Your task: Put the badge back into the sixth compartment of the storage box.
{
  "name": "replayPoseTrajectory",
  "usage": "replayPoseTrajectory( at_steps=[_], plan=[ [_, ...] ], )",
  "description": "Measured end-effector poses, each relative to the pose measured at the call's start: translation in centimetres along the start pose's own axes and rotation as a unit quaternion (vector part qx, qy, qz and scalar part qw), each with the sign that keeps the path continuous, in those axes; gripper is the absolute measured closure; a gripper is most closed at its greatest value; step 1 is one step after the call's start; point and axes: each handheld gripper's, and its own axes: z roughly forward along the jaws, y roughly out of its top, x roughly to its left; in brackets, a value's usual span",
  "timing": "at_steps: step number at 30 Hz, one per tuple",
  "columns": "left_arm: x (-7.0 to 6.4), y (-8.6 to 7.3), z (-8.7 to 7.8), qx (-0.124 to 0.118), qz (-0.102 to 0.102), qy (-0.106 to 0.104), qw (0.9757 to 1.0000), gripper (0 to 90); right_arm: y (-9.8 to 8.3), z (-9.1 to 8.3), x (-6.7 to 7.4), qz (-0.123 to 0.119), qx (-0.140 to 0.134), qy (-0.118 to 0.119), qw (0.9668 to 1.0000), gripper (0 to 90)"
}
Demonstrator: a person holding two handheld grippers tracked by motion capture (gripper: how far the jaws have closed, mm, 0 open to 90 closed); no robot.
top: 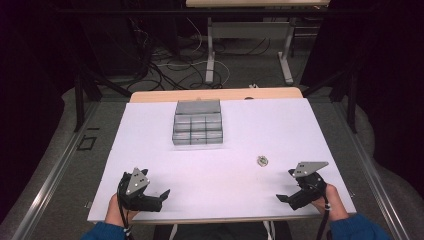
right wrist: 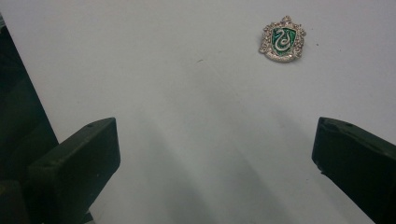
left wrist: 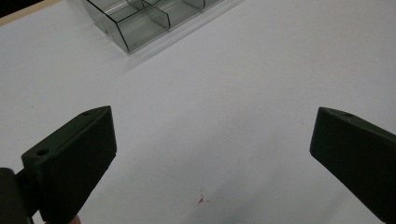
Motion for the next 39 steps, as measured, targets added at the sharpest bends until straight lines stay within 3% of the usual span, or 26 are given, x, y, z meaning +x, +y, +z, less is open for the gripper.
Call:
replayPoseTrajectory(
  at_steps=[12,28,37,39],
  plan=[
    [0.0,0.1,0.3,0.006,0.007,-0.004,0.9999,0.6,0.0,0.1,0.0,0.003,0.001,0.004,1.0000,0.6],
    [-0.1,0.3,0.3,0.009,0.011,-0.005,0.9999,0.5,0.7,0.5,-0.7,0.017,0.009,-0.011,0.9997,0.5],
    [-0.1,0.3,0.3,0.010,0.011,-0.007,0.9999,0.5,1.4,1.5,-1.3,0.019,0.007,-0.018,0.9996,0.0],
    [-0.1,0.2,0.4,0.008,0.012,-0.006,0.9999,0.5,1.6,1.7,-1.5,0.028,0.007,-0.014,0.9995,0.0]
  ],
)
